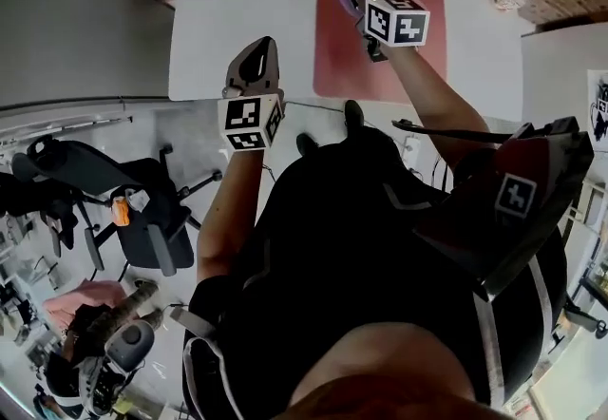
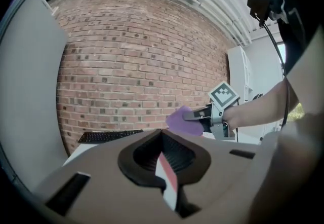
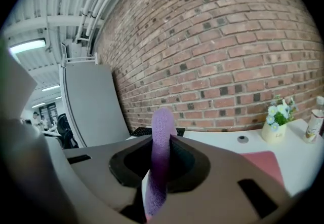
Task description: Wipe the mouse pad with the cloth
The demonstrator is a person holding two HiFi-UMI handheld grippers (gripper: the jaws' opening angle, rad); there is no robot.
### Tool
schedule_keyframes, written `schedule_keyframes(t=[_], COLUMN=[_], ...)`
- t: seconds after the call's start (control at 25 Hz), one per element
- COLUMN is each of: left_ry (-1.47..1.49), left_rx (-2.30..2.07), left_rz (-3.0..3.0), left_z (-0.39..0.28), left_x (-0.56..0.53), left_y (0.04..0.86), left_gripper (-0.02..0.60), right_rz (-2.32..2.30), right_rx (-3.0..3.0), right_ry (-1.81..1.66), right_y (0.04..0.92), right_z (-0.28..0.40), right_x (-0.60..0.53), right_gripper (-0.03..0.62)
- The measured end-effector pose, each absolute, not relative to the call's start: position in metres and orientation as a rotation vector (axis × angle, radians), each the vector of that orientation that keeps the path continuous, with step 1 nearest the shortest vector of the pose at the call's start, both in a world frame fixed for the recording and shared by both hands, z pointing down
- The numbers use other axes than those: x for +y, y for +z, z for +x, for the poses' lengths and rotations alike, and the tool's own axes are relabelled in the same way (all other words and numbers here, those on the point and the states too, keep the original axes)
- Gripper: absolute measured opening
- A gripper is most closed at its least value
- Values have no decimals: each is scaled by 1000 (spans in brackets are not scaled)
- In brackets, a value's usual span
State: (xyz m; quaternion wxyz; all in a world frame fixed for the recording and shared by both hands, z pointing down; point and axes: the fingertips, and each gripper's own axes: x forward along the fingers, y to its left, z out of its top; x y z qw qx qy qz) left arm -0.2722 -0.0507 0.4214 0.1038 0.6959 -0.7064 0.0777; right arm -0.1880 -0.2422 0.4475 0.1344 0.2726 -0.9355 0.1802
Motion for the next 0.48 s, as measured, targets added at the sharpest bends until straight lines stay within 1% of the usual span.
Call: schedule_keyframes(t=[0.24,0.48], left_ry=[191,148], left_rx=[-2173,-2032], left_rz=[2060,2232], left_z=[-274,-230], left_x=[-46,-54], left_y=[401,388], left_gripper=[2,2], right_rz=[927,1054], right_rx=[-2731,-2763], right_ry=[460,410], right_y=[410,385], right_z=[-147,-92], right_x=[-216,-203], right_gripper=[60,60])
